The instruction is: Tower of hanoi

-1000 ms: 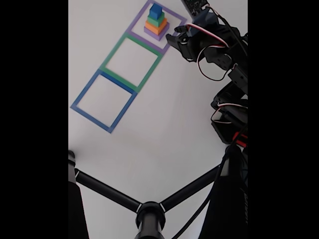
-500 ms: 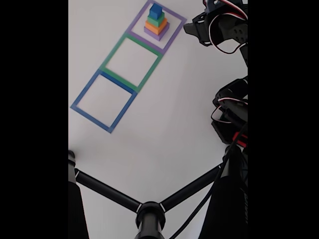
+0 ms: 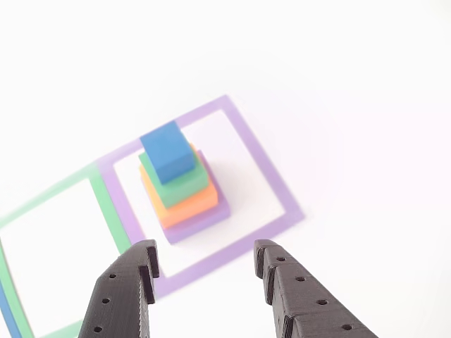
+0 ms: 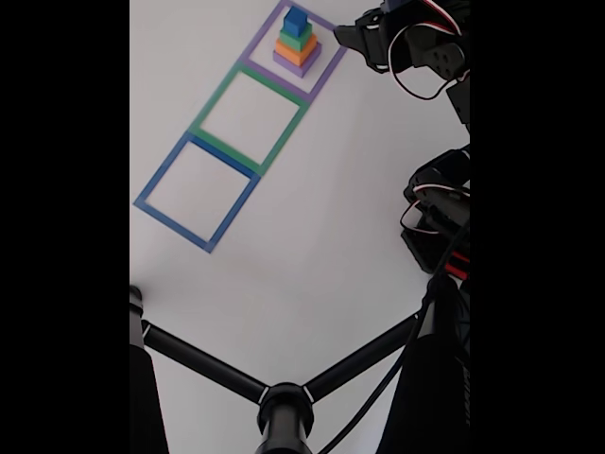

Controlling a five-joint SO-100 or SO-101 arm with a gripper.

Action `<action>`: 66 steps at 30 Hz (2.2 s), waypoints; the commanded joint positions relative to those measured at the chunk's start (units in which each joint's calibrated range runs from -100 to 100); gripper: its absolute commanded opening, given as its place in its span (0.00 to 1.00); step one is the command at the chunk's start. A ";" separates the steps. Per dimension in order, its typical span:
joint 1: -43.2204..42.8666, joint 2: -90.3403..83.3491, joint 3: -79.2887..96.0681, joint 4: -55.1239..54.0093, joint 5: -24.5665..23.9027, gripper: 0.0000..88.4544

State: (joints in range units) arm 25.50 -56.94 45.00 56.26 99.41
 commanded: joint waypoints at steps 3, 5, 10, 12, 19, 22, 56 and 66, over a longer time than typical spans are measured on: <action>-0.09 -0.02 0.73 -5.33 0.59 0.20; -1.44 0.30 2.91 -8.24 0.59 0.22; -4.60 1.35 10.82 -21.36 0.59 0.25; -5.18 2.24 13.19 -25.33 0.59 0.26; -4.41 5.79 17.55 -34.40 0.59 0.28; -2.87 7.17 19.10 -39.34 0.59 0.30; 0.29 24.44 36.19 -82.17 0.59 0.40; -1.44 31.15 32.19 -85.33 0.59 0.39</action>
State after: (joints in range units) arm 25.09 -26.47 81.11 -27.37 100.00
